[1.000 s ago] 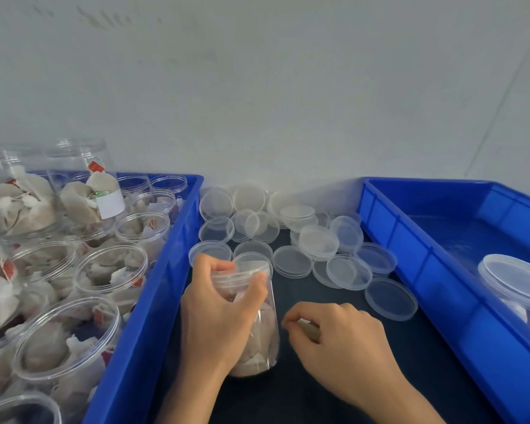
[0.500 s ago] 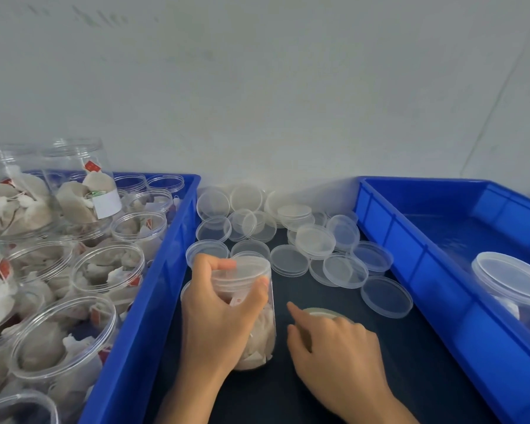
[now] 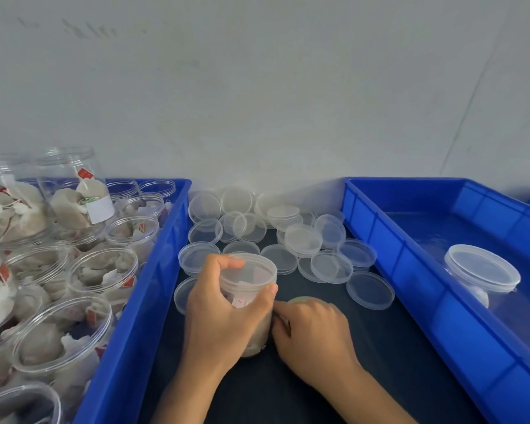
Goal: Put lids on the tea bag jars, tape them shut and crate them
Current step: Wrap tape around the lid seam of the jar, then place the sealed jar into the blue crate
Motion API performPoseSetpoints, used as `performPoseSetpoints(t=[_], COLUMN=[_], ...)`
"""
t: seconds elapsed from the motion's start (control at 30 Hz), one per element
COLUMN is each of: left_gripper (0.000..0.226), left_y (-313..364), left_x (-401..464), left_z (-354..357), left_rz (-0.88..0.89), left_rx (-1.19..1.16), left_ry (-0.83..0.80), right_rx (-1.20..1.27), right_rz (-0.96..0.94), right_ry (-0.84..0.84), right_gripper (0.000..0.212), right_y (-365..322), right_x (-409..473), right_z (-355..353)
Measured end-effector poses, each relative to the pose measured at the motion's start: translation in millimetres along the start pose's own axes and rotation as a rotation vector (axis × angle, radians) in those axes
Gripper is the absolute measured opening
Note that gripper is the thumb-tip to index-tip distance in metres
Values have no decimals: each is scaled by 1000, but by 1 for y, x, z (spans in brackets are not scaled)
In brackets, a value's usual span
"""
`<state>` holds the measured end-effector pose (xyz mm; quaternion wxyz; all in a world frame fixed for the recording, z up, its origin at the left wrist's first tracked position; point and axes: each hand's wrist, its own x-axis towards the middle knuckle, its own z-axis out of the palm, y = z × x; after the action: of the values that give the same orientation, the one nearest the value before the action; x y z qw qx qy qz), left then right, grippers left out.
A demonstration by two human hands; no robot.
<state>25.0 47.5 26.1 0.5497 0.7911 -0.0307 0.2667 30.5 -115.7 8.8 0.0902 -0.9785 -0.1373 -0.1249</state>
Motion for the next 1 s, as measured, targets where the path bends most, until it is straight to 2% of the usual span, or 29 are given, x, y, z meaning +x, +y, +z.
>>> performPoseSetpoints(t=[0.1, 0.17, 0.2, 0.27, 0.33, 0.4, 0.47, 0.6, 0.67, 0.8, 1.0], left_gripper=[55, 55, 54, 53, 52, 51, 50, 51, 52, 58, 46], left_y=[5, 12, 16, 30, 50, 74, 100, 152, 173, 198, 193], left_x=[-1, -1, -1, 0, 3, 9, 15, 25, 30, 41, 77], left_z=[2, 3, 5, 9, 19, 32, 51, 97, 121, 167, 224], left_rz=[50, 85, 108, 162, 212, 269, 313, 379, 374, 362, 309], left_rx=[17, 13, 9, -9, -65, -126, -194, -329, -394, -405, -373], left_ry=[-12, -6, -3, -3, -25, -56, -77, -174, -266, -459, -547], right_rx=[25, 145, 261, 585, 768, 748, 654, 496, 427, 399, 401], right_rz=[2, 2, -12, -65, -104, -61, -3, 41, 89, 214, 317], right_ry=[3, 64, 72, -27, -108, -86, 27, 258, 321, 352, 327], right_gripper=[20, 7, 12, 52, 82, 105, 114, 105, 103, 116, 117], right_y=[1, 6, 10, 16, 22, 33, 49, 92, 116, 162, 207], right_x=[2, 4, 5, 4, 1, -2, -5, -11, -15, -13, 28], right_z=[-7, -19, -29, -55, -85, -111, -139, -192, -212, -233, -229])
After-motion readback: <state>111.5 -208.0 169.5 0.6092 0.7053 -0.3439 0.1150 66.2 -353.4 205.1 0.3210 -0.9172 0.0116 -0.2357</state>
